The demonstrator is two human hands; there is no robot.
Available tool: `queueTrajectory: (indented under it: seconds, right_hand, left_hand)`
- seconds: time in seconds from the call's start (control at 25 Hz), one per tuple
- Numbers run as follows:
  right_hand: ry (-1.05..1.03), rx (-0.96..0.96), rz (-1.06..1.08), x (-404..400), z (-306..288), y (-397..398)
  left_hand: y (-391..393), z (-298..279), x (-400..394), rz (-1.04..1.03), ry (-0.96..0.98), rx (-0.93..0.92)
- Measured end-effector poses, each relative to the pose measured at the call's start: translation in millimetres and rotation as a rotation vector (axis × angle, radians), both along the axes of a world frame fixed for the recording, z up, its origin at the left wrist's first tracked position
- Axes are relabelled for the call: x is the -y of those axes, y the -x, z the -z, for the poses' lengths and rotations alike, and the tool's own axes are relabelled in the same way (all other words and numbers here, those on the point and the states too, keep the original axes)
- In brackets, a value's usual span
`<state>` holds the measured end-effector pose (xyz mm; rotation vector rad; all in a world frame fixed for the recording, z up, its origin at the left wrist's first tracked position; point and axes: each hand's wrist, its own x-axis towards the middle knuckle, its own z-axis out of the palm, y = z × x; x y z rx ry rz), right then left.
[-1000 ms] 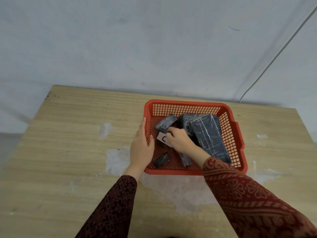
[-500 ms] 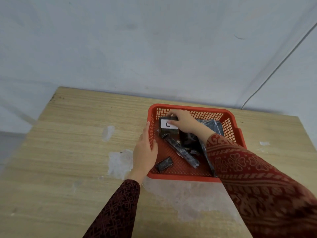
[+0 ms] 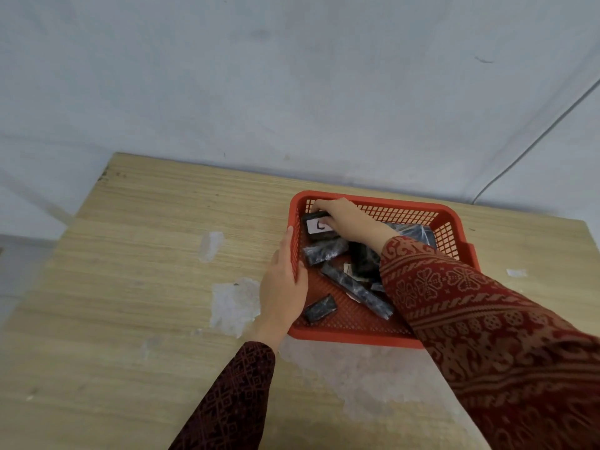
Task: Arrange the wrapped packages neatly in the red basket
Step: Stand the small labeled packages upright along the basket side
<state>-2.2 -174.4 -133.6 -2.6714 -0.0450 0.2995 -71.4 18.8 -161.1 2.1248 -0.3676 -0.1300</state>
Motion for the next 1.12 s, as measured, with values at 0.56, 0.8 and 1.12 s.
queueTrajectory:
  seconds: [0.56, 0.8, 1.12]
  right_hand:
    - [0.049, -0.018, 0.303, -24, 43, 30]
    - [0.115, 0.232, 0.200, -30, 25, 51]
    - [0.386, 0.026, -0.155, -23, 26, 87]
  left_hand:
    - [-1, 2, 1, 0.002, 0.002, -0.003]
    - [-2, 2, 1, 0.001, -0.010, 0.008]
    - [-3, 3, 0, -0.002, -0.018, -0.012]
